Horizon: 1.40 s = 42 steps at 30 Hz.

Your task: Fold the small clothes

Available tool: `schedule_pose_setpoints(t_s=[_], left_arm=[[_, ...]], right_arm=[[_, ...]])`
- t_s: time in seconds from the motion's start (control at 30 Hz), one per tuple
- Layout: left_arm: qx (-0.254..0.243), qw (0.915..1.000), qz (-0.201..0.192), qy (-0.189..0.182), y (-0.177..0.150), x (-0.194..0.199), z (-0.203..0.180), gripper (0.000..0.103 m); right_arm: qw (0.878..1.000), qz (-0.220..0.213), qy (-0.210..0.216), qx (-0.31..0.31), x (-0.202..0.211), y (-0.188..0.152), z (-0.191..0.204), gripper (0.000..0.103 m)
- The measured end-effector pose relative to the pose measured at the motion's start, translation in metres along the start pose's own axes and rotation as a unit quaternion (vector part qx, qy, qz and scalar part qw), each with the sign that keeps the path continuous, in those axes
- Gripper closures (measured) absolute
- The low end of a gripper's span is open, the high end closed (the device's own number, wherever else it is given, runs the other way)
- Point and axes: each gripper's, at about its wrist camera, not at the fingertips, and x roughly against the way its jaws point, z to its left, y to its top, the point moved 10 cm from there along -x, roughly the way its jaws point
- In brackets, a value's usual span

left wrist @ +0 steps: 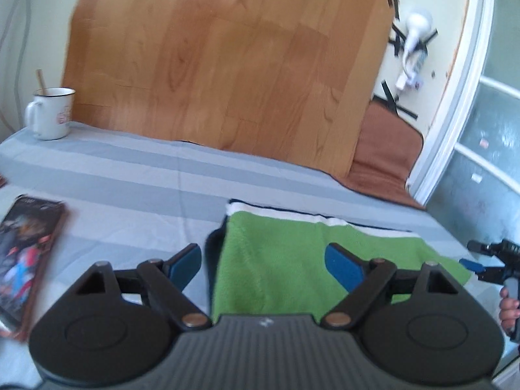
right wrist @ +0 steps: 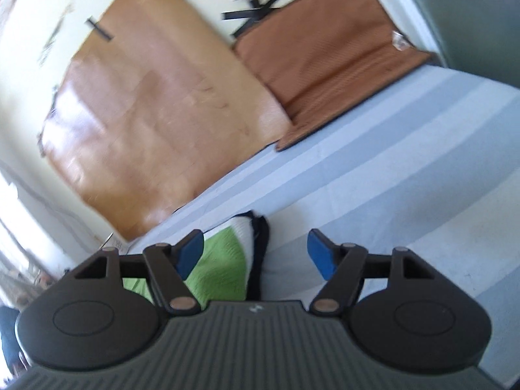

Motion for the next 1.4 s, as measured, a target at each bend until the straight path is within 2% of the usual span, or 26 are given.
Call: schedule_pose_setpoints(t_s=[0.13, 0.17, 0.2, 0.23, 0.3, 0.33, 0.43, 0.5, 0.53, 0.57, 0.63, 0.7, 0.73, 0.77, 0.8, 0.83, 0.87, 0.9, 0.93, 1.0, 1.03, 1.1, 1.2, 1.3, 1.33, 1.4], left_arm=[[-0.025, 0.9994, 0.01, 0.024, -0.001, -0.026, -0.007, 0.019], [-0.025, 0.999, 0.019, 0.031, -0.005, -0.033, -0.006, 0.02], [-0.025, 0.9985, 0.03, 0.039, -0.009, -0.038, -0.005, 0.023], [-0.025, 0.9975, 0.043, 0.05, -0.014, -0.044, -0.002, 0.027], [-0.023, 0.9948, 0.07, 0.071, -0.027, -0.054, 0.005, 0.029], [-0.02, 0.9944, 0.072, 0.074, -0.031, -0.054, 0.009, 0.025], [-0.006, 0.9954, 0.073, 0.061, -0.03, -0.047, 0.013, 0.026], [-0.006, 0.996, 0.065, 0.061, -0.025, -0.041, 0.013, 0.025], [-0.007, 0.9964, 0.061, 0.059, -0.022, -0.038, 0.012, 0.024], [-0.008, 0.9969, 0.056, 0.055, -0.02, -0.036, 0.011, 0.024], [-0.013, 0.9973, 0.053, 0.05, -0.015, -0.039, 0.007, 0.023], [-0.018, 0.9968, 0.06, 0.05, -0.013, -0.047, 0.005, 0.023], [-0.018, 0.9963, 0.066, 0.052, -0.011, -0.054, 0.005, 0.024], [-0.015, 0.9959, 0.071, 0.054, -0.01, -0.061, 0.008, 0.026], [-0.007, 0.9955, 0.077, 0.055, -0.008, -0.067, 0.011, 0.033], [0.007, 0.995, 0.084, 0.053, -0.008, -0.073, 0.015, 0.062], [0.028, 0.9945, 0.092, 0.042, -0.007, -0.078, 0.019, 0.075], [0.055, 0.9939, 0.093, 0.021, -0.005, -0.079, 0.021, 0.088], [0.072, 0.9935, 0.086, 0.017, -0.001, -0.076, 0.024, 0.09], [0.08, 0.9943, 0.068, 0.019, 0.002, -0.068, 0.027, 0.091], [0.087, 0.994, 0.064, 0.018, 0.001, -0.064, 0.029, 0.091], [0.103, 0.9926, 0.061, 0.02, -0.007, -0.058, 0.035, 0.091], [0.105, 0.9921, 0.062, 0.026, -0.018, -0.059, 0.038, 0.09], [0.09, 0.9932, 0.061, 0.042, -0.016, -0.059, 0.034, 0.083], [0.085, 0.9935, 0.061, 0.045, -0.015, -0.059, 0.032, 0.076], [0.079, 0.9936, 0.062, 0.05, -0.014, -0.055, 0.032, 0.062]], right_arm=[[0.997, 0.053, 0.007, 0.061, -0.028, -0.023, 0.036, 0.03], [0.994, 0.067, -0.001, 0.081, -0.035, -0.031, 0.041, 0.04], [0.991, 0.08, -0.014, 0.106, -0.042, -0.039, 0.045, 0.06], [0.986, 0.087, -0.032, 0.136, -0.047, -0.044, 0.048, 0.085], [0.985, 0.076, -0.043, 0.149, -0.044, -0.045, 0.045, 0.086], [0.986, 0.077, -0.047, 0.139, -0.043, -0.046, 0.04, 0.087], [0.986, 0.085, -0.053, 0.137, -0.041, -0.048, 0.038, 0.085], [0.981, 0.081, -0.072, 0.158, -0.036, -0.043, 0.047, 0.077], [0.979, 0.072, -0.083, 0.171, -0.034, -0.04, 0.052, 0.068], [0.975, 0.064, -0.091, 0.19, -0.032, -0.038, 0.06, 0.052], [0.97, 0.053, -0.092, 0.217, -0.032, -0.038, 0.07, 0.037], [0.963, 0.068, -0.098, 0.243, -0.037, -0.045, 0.075, 0.037], [0.959, 0.083, -0.101, 0.253, -0.044, -0.05, 0.075, 0.042], [0.955, 0.096, -0.105, 0.259, -0.05, -0.057, 0.073, 0.062], [0.955, 0.096, -0.108, 0.257, -0.053, -0.058, 0.071, 0.069], [0.959, 0.093, -0.103, 0.247, -0.053, -0.057, 0.072, 0.076], [0.965, 0.088, -0.095, 0.227, -0.051, -0.051, 0.074, 0.087], [0.976, 0.084, -0.068, 0.19, -0.047, -0.045, 0.077, 0.087], [0.989, 0.075, -0.017, 0.127, -0.04, -0.035, 0.081, 0.087], [0.996, 0.057, 0.059, 0.045, -0.029, -0.023, 0.087, 0.087], [0.996, 0.051, 0.069, 0.032, -0.026, -0.021, 0.087, 0.088], [0.997, 0.052, 0.059, 0.017, -0.026, -0.025, 0.073, 0.087], [0.996, 0.085, -0.004, -0.005, -0.041, -0.051, 0.025, 0.087], [0.995, 0.062, 0.045, -0.063, -0.034, -0.054, 0.008, 0.088], [0.995, 0.061, 0.045, -0.067, -0.031, -0.052, 0.007, 0.087], [0.997, 0.054, 0.032, -0.04, -0.024, -0.048, 0.012, 0.077]])
